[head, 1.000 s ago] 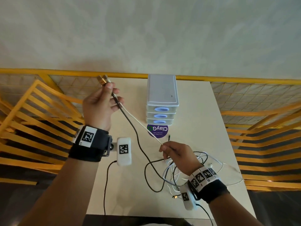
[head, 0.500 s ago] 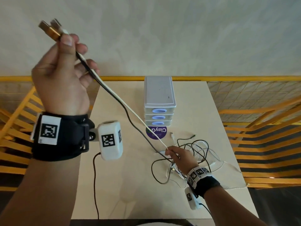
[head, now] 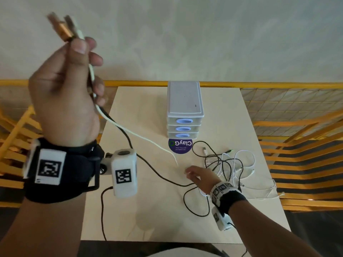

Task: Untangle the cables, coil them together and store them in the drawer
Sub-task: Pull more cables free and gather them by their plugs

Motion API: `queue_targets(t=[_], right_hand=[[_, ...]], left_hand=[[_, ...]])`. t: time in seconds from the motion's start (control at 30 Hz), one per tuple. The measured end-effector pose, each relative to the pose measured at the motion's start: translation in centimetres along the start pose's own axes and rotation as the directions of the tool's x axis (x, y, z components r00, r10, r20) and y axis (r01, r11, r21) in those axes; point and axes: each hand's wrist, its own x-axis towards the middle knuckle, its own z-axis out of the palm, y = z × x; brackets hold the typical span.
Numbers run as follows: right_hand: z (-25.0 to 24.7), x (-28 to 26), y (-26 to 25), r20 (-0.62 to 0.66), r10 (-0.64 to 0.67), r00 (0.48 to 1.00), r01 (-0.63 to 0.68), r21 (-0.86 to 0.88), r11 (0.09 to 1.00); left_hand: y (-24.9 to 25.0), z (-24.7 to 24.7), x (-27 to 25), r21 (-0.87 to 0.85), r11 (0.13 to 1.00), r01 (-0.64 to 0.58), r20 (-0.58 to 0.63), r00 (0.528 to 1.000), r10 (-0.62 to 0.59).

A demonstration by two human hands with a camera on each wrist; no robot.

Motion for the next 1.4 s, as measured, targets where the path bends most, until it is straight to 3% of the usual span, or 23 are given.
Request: queue_targets(t=[0.1, 0.33, 0.6, 0.8, 0.9, 1.03, 1.2, 1.27, 1.4], right_hand=[[0.8, 0.3, -2.0, 0.016, -0.081, 0.997, 0.080, 0.055, 0.995], [3.0, 0.0, -7.1, 0.006, -0.223, 0.975, 0.216, 0.231, 0.949], [1.4, 0.1, -13.1, -0.117, -0.302, 0.946, 0.323, 0.395, 0.860], [-1.4, 0.3, -16.8, -0.180, -0.301, 0.936, 0.340, 0.679, 0.651], [-3.0, 0.3, -18.3, -0.171, -0.288, 0.942, 0.306, 0.791, 0.529], [-5.2, -0.2, -20.3, -0.136, -0.297, 0.945, 0.244, 0.899, 0.364], [-8.9, -1.2, -22.4, -0.145, -0.397, 0.906, 0.234, 0.955, 0.184], [-10.8, -1.7, -22.8, -0.160, -0.378, 0.912, 0.247, 0.949, 0.194], [-14.8, -2.1, -22.1, -0.260, -0.309, 0.915, 0.360, 0.870, 0.336]], left_hand=[[-1.4, 0.2, -0.4, 0.138, 0.990, -0.005, 0.023, 1.000, 0.002], [-3.2, 0.0, -1.8, 0.295, 0.950, -0.105, 0.254, 0.967, 0.028], [-6.7, -2.3, -3.1, 0.424, 0.898, -0.120, 0.372, 0.927, -0.052], [-9.7, -4.3, -4.2, 0.564, 0.822, -0.080, 0.394, 0.901, -0.183], [-10.1, -4.5, -4.3, 0.540, 0.841, -0.027, 0.371, 0.905, -0.209], [-10.5, -4.9, -4.3, 0.547, 0.837, -0.014, 0.358, 0.908, -0.219], [-10.6, -5.2, -4.2, 0.528, 0.849, -0.027, 0.339, 0.923, -0.182], [-10.8, -5.5, -4.0, 0.542, 0.839, -0.043, 0.336, 0.926, -0.170], [-11.1, -5.9, -3.6, 0.578, 0.814, -0.058, 0.327, 0.930, -0.166]])
